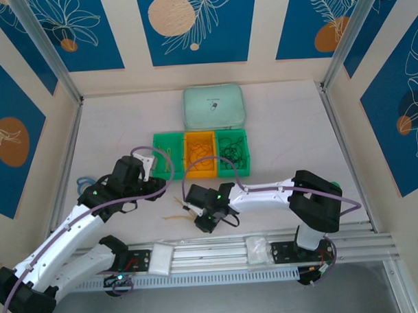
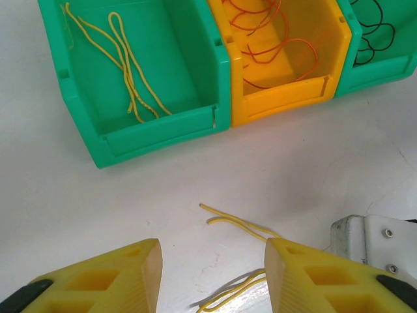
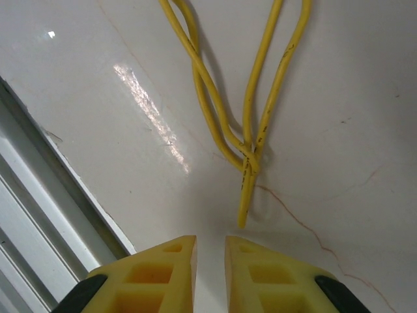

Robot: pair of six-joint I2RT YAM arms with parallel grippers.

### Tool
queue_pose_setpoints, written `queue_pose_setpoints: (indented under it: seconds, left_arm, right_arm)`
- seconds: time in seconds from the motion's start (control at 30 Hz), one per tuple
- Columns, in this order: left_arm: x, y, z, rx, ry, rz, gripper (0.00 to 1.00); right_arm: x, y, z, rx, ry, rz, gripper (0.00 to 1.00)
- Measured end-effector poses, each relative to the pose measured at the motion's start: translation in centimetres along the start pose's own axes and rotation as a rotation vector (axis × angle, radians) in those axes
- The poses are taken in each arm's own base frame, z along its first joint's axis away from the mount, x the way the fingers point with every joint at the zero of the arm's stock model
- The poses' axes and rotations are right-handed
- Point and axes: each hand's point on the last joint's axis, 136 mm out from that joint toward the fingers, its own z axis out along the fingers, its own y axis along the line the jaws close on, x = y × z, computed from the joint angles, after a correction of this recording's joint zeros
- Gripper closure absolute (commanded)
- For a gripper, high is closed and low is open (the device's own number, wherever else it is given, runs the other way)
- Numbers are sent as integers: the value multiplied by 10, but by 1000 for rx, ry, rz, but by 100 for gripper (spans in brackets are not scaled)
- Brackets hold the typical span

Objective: Untangle the cables

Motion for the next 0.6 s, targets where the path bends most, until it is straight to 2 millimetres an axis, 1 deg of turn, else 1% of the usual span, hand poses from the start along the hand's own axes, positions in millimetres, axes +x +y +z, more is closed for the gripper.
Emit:
queue_pose_setpoints:
  seconds: [0.1,0.23,0.33,0.4,0.6]
  left_arm:
    - [1,0,0,-1,2,0,54]
    - [1,0,1,-1,3,0,55]
    - [1,0,1,-1,3,0,54]
    - [1,0,1,-1,3,0,54]
    - [3,1,1,-3,8,0,54]
  right_arm:
    - [-1,-1,0,3,-4,0,80]
    - [-3,-1,0,7,-14,-3,77]
    - [-4,-2,0,12,-18,-8,69]
    - [-5,-2,0,11,-19,-11,66]
    - [-9,-4,-6,9,-40,0,66]
